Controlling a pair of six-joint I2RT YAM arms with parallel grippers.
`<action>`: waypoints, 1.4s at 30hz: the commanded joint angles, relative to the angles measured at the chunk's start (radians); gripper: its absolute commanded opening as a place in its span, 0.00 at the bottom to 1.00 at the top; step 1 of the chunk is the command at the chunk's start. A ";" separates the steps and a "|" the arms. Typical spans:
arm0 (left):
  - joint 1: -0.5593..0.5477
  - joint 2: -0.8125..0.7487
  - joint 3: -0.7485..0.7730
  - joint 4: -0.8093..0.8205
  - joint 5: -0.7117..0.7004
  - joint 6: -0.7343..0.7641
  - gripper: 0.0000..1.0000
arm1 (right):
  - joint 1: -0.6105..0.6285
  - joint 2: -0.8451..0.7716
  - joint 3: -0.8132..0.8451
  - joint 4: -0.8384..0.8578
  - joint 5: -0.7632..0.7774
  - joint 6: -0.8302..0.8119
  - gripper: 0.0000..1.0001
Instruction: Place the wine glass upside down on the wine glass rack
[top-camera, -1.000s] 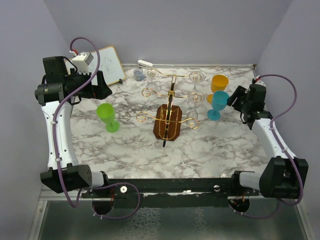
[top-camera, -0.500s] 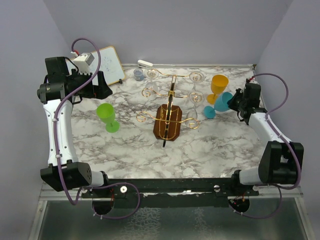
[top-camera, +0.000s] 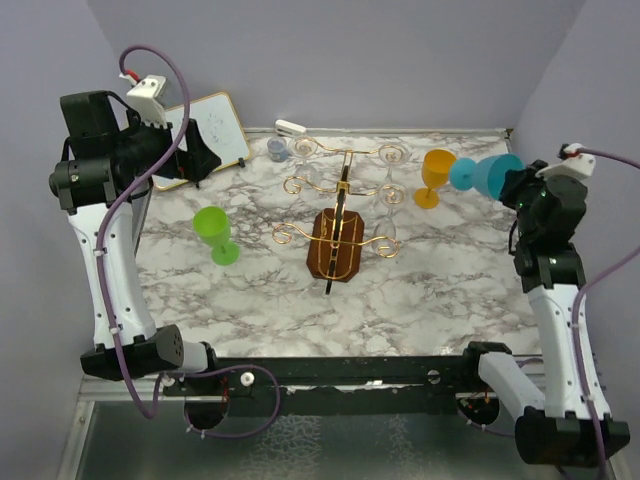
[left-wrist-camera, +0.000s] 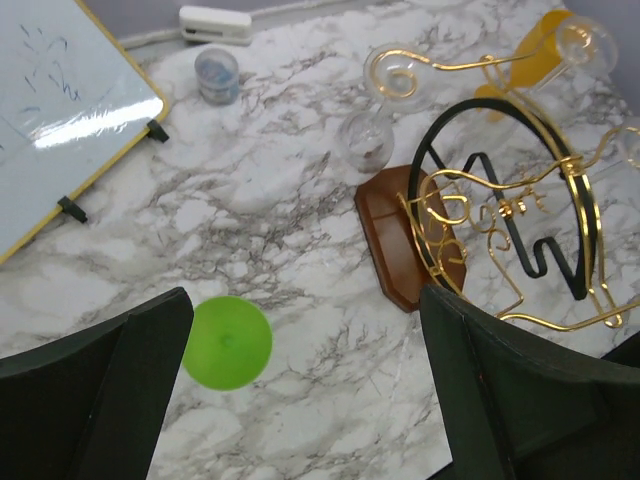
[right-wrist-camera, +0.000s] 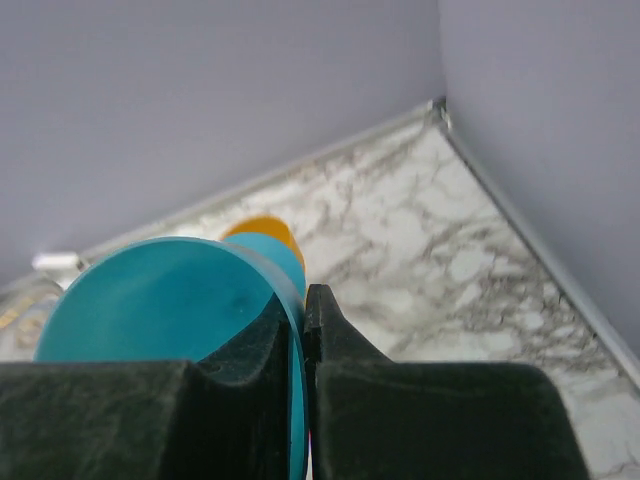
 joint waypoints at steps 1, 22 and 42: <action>0.007 0.019 0.097 0.037 0.153 -0.106 0.99 | 0.003 -0.091 0.138 0.035 0.090 0.036 0.01; -0.420 0.032 -0.212 1.251 0.236 -1.218 0.99 | 0.004 0.051 0.459 0.358 -0.335 0.068 0.01; -0.405 0.048 -0.073 0.848 -0.142 -1.119 0.99 | 0.846 0.634 0.472 1.544 0.186 -1.365 0.01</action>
